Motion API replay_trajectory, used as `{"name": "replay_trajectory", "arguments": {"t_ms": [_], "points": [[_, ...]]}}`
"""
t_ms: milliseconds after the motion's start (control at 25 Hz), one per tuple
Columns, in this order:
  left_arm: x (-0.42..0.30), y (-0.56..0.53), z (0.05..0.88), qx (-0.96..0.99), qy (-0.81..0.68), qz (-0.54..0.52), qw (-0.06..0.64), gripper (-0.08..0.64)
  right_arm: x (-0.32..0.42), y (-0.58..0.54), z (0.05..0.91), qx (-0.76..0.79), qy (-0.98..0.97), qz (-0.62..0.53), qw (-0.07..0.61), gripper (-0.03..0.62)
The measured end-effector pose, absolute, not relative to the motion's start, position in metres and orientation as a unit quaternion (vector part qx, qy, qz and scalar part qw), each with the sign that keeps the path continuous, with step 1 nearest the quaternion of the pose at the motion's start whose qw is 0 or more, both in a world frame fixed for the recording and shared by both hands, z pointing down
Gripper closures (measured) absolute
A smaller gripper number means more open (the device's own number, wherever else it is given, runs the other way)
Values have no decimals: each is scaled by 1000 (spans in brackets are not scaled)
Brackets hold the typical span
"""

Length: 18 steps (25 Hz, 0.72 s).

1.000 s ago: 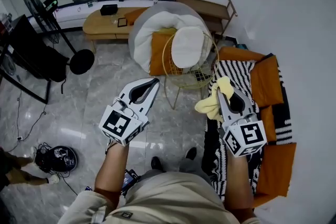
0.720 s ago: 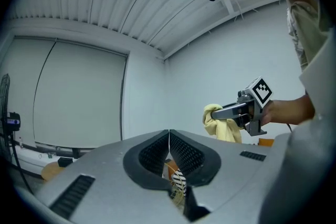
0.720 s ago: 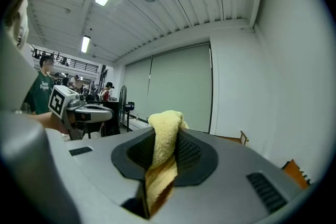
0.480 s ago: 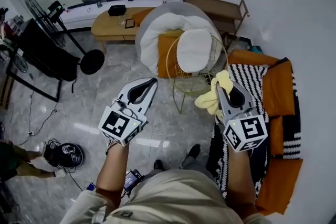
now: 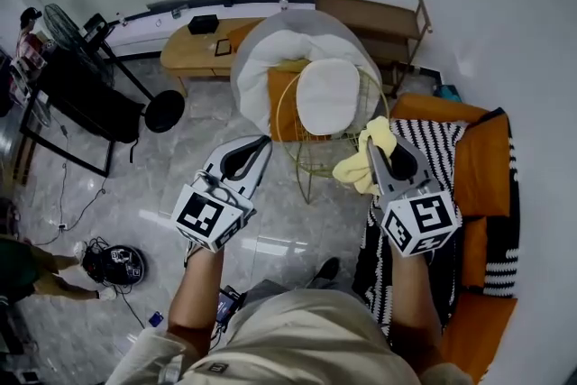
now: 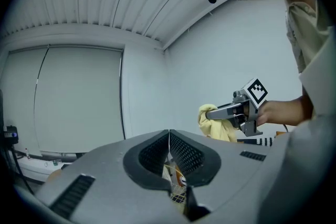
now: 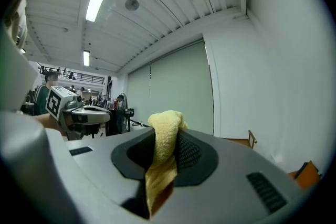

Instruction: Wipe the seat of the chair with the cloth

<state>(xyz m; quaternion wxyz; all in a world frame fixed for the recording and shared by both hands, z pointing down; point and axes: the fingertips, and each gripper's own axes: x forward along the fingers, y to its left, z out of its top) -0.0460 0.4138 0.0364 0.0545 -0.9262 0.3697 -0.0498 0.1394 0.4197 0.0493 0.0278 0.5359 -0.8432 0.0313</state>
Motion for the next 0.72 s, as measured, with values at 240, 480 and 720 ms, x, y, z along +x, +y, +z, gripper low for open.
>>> {"name": "replay_trajectory", "arguments": {"t_ms": [240,480,720], "points": [[-13,402,44,-927,365,-72,40,538,167,405,58,537,-842,43,17,511],[-11,370,55,-937,341,-65,38,538,164,381,70,549,-834,53,24,511],[-19,314,53,-951,302,-49,43,538,153,340,70,580,-813,48,33,510]]}}
